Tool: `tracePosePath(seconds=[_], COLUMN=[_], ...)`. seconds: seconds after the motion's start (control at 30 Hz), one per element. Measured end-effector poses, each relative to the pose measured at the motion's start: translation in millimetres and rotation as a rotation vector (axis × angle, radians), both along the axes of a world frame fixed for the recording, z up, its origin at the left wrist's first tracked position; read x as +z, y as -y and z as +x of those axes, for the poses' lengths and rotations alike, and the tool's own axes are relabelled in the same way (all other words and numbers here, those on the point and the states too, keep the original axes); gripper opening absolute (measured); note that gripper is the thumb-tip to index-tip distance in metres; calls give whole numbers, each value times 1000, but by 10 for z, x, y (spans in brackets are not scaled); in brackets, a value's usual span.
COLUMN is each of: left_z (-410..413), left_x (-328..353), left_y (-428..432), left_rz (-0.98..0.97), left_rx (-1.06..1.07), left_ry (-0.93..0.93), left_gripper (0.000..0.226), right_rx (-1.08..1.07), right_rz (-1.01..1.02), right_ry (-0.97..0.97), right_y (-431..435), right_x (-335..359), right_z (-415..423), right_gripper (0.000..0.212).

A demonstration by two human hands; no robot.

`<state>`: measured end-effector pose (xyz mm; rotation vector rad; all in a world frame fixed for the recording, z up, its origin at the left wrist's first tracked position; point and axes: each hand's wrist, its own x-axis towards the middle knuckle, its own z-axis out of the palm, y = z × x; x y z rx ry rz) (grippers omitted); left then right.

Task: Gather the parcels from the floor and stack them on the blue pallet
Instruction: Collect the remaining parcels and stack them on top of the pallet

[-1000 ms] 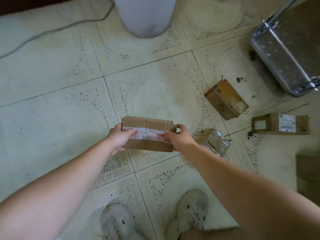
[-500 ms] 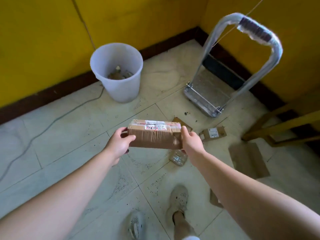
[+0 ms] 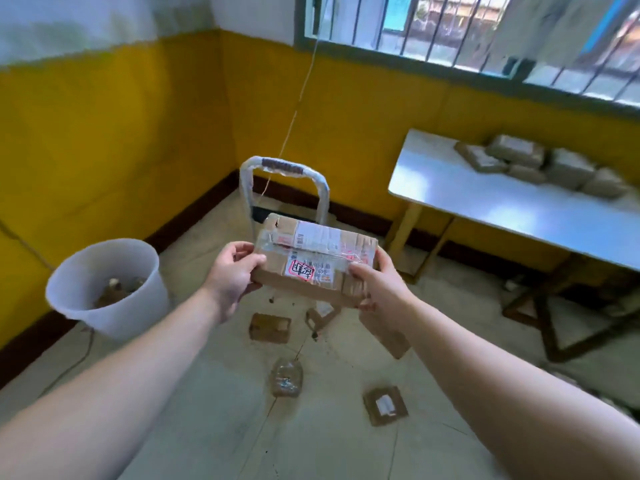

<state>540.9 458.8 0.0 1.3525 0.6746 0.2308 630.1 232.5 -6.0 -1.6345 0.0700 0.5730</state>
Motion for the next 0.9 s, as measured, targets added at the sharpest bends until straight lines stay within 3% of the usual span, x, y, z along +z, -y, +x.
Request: tracePosePath(seconds=[0.07,0.13,0.23,0.33,0.47,0.6,0.77,0.9], left_z=[157,282,322,400,476,399,323,362], left_x=[202,346,556,734,866,953,990,940], left_y=[414,979,2085,3020,4277,5627,6752,7365], left_rz=[-82,-178,-186,-86,-16,56,36,95], left_rx=[2,-96,-416,-515,-699,-857,-996,-1122], left_ry=[84,47,-66,-18,53,102,114,61], left_gripper=[44,69,29,14,41,66,65,65], right_rx=[-77,-180,-281,-322,-316,-406,-557,-649], right_rz=[57,82,82,-14,-179,-292,-409,-488], right_ry=[12,40,56,108,191,276,315,269], right_y=[454,915,1642,2477,3929,5158,6079,6532], right_x=[177,293,427,650,864,998,1058,953], right_z=[-19,-68,-177,-278,-610,-1026,-1442,-1659], right_gripper=[52,57,63,66,73,46,37,57])
